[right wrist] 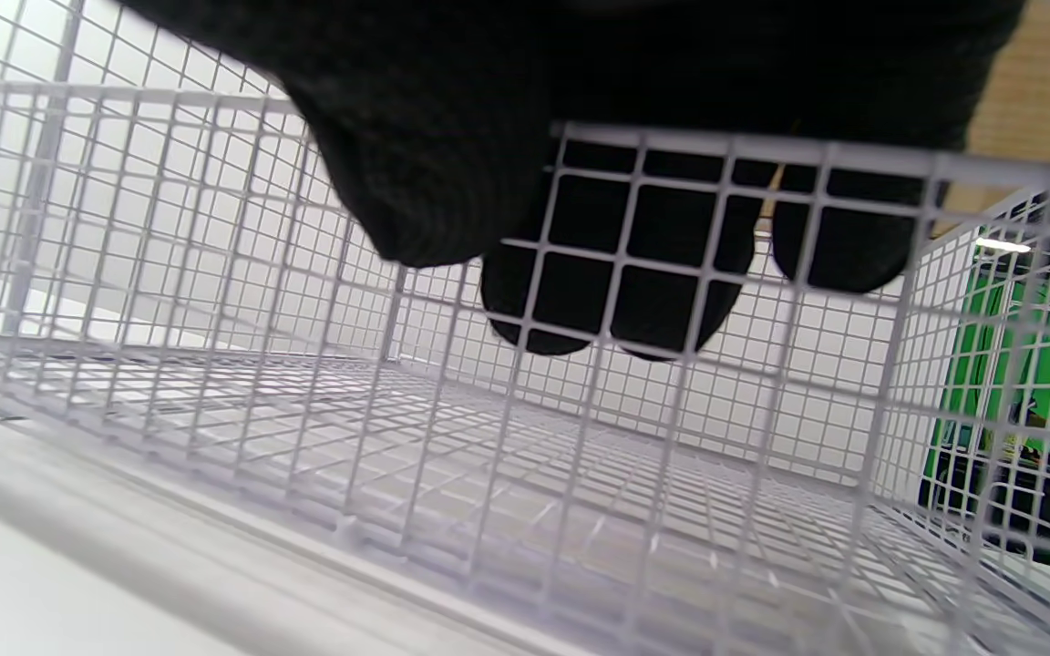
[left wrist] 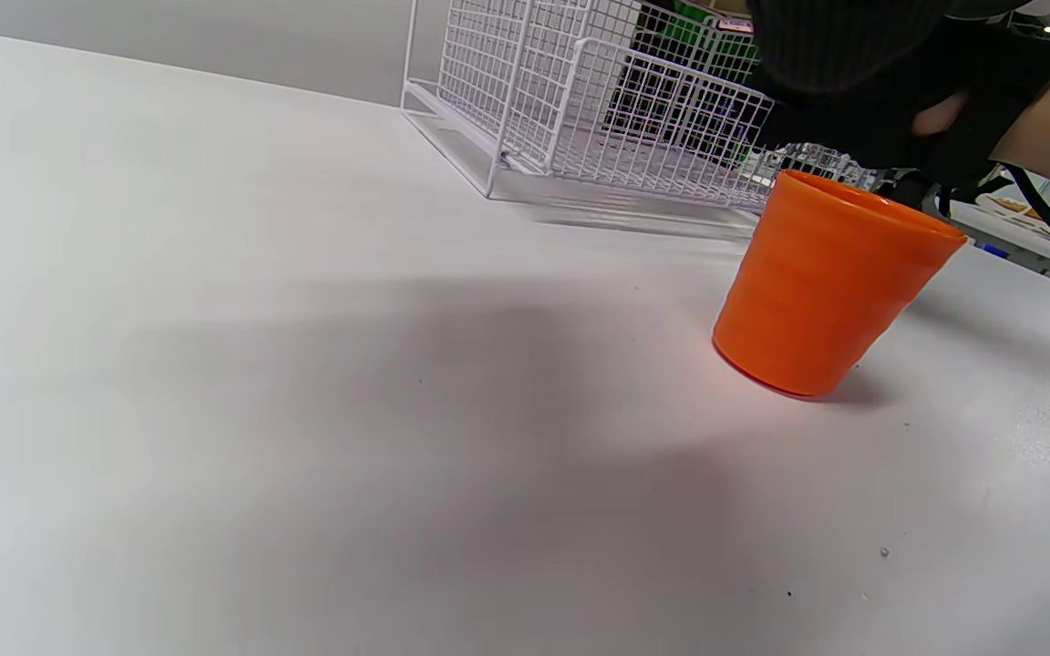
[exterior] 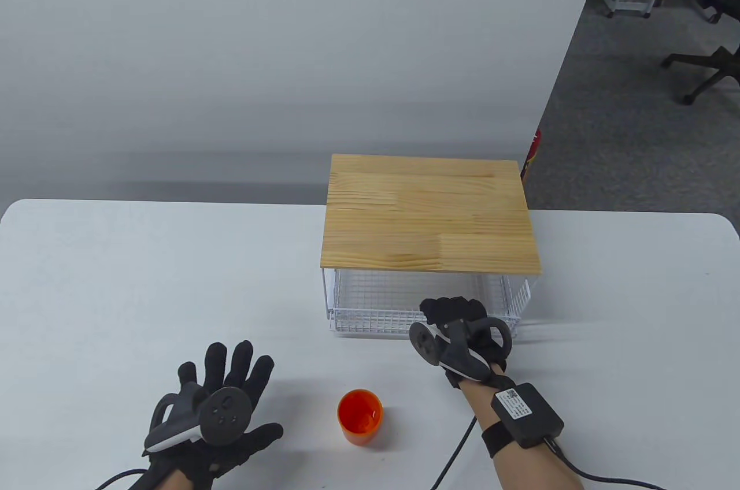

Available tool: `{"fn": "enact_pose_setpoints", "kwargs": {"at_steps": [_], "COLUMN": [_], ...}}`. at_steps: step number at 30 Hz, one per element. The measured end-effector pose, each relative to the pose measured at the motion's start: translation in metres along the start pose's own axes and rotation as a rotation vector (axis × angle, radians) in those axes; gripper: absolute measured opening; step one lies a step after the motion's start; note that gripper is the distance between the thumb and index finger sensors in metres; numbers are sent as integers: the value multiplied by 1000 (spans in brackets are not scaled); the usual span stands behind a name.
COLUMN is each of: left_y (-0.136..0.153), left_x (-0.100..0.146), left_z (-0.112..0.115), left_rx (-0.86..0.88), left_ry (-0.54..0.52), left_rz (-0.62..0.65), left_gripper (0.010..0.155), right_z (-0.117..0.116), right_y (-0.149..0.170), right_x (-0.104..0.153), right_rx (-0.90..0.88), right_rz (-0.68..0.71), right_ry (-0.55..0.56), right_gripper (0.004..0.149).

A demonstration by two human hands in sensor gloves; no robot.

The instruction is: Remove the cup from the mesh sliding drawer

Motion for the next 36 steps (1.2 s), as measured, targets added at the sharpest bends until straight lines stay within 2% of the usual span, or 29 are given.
{"fn": "enact_pose_setpoints", "kwargs": {"at_steps": [36], "left_y": [1], "left_x": [-1], "left_z": [1], "left_rx": [6], "left_ry": [11], "left_rz": [-5], "left_gripper": [95], "right_z": [-12], "right_y": [2], "right_x": [-29], "right_rx": [69], "right_rz": [-115], "right_ry": [-21], "right_gripper": [27]}}
Point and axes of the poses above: the tracker on the back of each hand, its own y axis roughly to the little-finger side, its own x axis roughly from the fingertips to the wrist, z = x × y, the point moved 3 cm from there along -x, roughly from the wrist to the fingertips, and after that the axes turned 6 degrees about z, right-handed, at the moved point
